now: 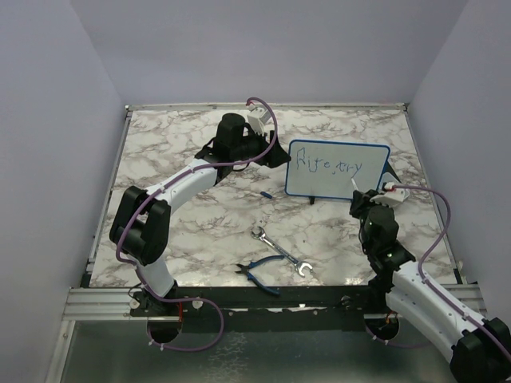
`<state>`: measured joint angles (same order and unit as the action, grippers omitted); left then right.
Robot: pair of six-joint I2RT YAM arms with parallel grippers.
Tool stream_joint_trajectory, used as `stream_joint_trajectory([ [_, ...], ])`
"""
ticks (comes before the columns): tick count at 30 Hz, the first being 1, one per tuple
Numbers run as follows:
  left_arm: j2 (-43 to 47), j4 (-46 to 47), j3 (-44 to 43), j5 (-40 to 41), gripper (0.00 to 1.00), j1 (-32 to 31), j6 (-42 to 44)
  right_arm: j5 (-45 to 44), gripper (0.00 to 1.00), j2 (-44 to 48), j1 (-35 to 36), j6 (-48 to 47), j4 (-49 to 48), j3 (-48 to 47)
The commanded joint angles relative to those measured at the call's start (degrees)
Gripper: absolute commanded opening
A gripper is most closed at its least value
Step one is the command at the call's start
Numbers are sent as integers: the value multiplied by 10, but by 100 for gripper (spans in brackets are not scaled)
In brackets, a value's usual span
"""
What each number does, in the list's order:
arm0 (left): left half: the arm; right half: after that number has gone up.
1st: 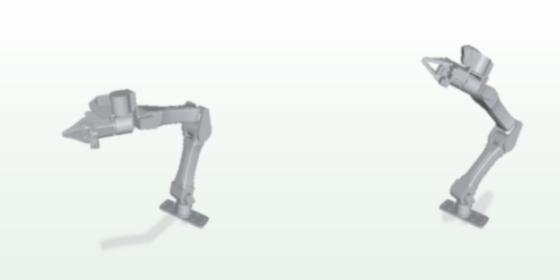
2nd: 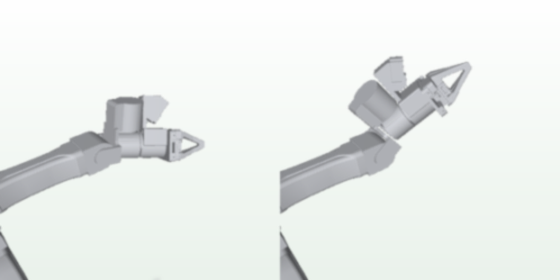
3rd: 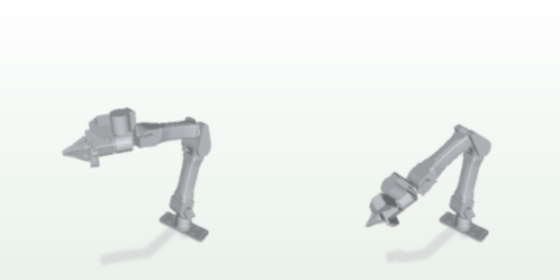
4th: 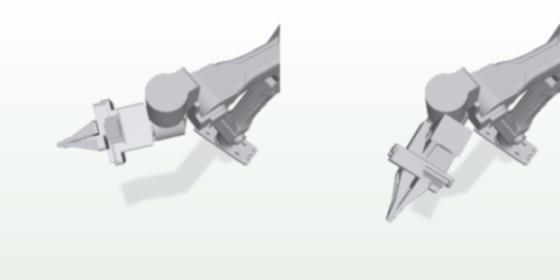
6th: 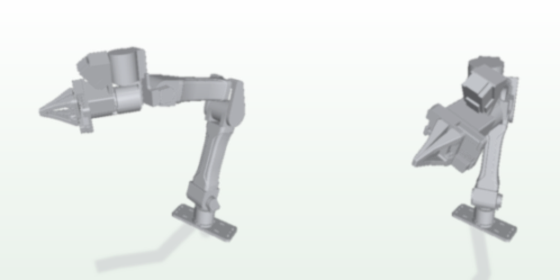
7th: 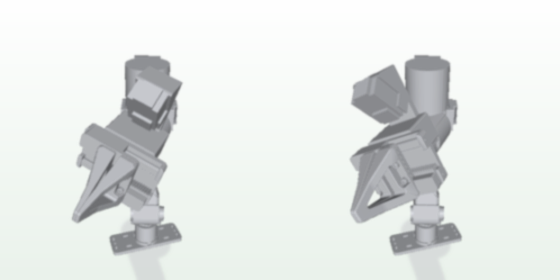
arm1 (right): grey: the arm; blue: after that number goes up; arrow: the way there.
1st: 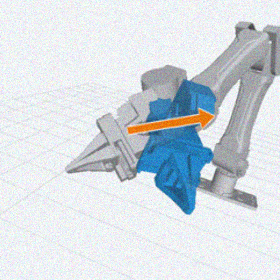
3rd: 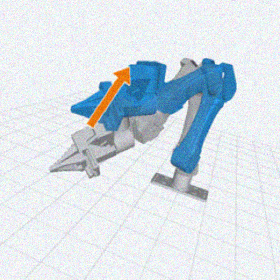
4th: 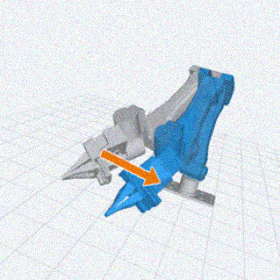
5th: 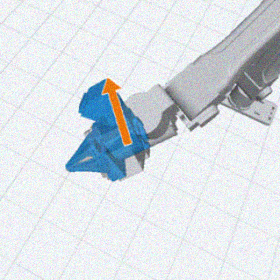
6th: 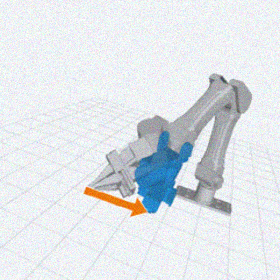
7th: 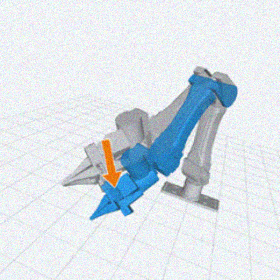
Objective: Write a sentence on the whiteboard
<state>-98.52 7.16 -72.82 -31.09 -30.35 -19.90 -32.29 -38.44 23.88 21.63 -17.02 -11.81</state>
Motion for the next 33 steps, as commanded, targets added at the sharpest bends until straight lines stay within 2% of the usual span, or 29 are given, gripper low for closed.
stream_joint_trajectory([
  [1, 21, -4, 1, -13, 65, -1, -1, 5, 1, 27, -4, -1, 21, -9],
  [22, 22, -9, 0, 1, 65, 0, -3, 12, 1, 89, -4, -23, 73, -36],
  [25, 19, -11, 0, 1, 65, 0, -5, 47, 1, 93, -3, -30, 76, -40],
  [33, -4, -11, -1, -4, 65, 0, -10, 252, 1, 52, -4, -23, 36, -27],
])
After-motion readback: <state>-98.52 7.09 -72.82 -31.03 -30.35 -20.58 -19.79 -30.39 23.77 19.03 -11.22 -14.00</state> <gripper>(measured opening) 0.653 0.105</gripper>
